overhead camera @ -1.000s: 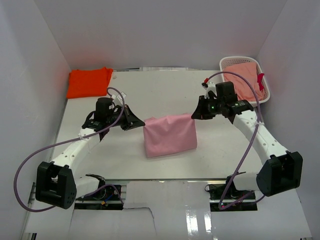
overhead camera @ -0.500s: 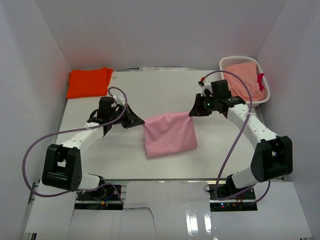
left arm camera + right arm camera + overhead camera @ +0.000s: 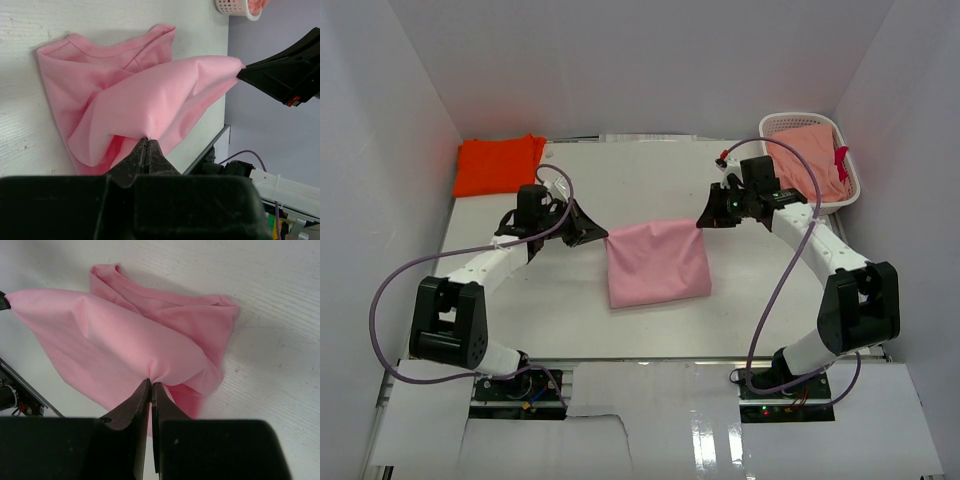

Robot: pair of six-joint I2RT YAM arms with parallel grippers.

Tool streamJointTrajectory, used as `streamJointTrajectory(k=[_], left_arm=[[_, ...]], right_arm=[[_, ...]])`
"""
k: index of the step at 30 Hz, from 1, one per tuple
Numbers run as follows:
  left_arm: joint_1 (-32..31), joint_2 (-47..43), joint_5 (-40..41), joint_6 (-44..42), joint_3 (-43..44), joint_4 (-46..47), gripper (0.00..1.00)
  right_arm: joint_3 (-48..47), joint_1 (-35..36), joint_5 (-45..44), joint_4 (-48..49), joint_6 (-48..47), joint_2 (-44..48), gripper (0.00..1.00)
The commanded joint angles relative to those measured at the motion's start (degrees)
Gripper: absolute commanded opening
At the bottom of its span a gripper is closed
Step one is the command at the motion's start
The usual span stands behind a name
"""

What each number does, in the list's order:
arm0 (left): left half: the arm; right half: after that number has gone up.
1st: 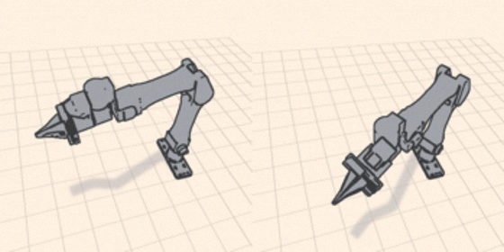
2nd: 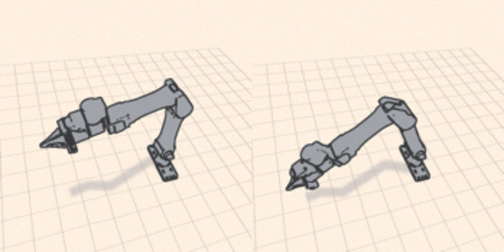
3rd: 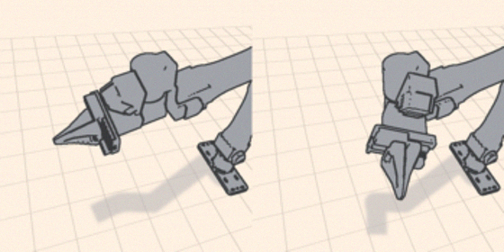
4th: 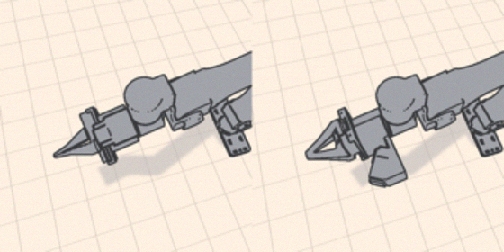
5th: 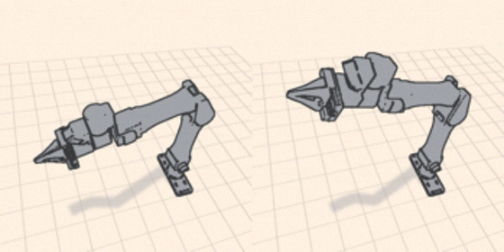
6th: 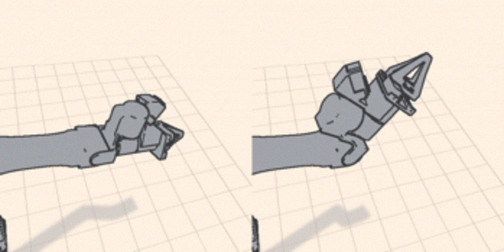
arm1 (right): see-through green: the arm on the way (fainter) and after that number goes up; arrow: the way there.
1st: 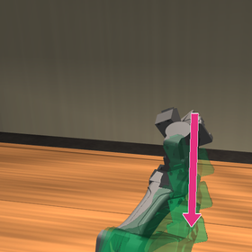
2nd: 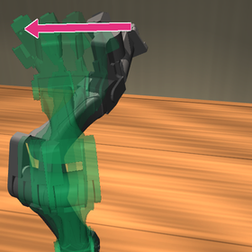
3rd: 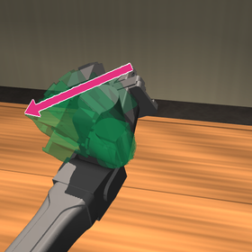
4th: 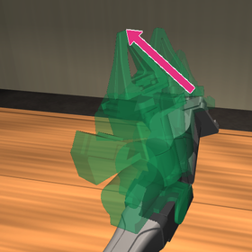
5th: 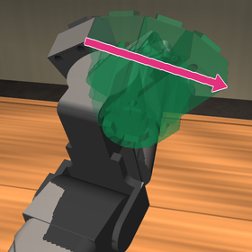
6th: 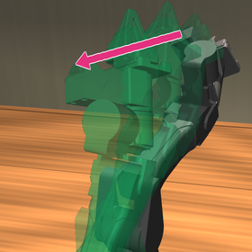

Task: Fold and stack the t-shirts
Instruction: Smooth out wrinkles on the folded tshirt

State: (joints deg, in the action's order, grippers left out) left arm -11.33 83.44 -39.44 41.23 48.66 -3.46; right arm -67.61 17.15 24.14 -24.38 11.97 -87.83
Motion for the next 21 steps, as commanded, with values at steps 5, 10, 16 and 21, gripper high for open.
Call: streamJointTrajectory(k=[5,10,16,21], left_arm=[[0.35,-10.92,-1.16,-1.15,2.22,-5.58,0.0],[-0.62,-17.86,-1.96,-0.45,0.03,-9.28,0.0],[-4.74,-27.44,-1.96,2.62,-6.82,-10.77,0.0],[-12.02,-34.29,1.91,4.9,-12.87,-12.09,0.0]], right_arm=[[3.01,-0.27,2.31,0.22,-0.01,11.17,0.08],[8.36,-0.18,2.75,-2.33,0.07,19.95,0.08],[15.84,0.52,3.9,-4.0,1.65,30.41,0.08],[22.52,0.96,4.69,-5.76,2.8,37.2,0.08]])
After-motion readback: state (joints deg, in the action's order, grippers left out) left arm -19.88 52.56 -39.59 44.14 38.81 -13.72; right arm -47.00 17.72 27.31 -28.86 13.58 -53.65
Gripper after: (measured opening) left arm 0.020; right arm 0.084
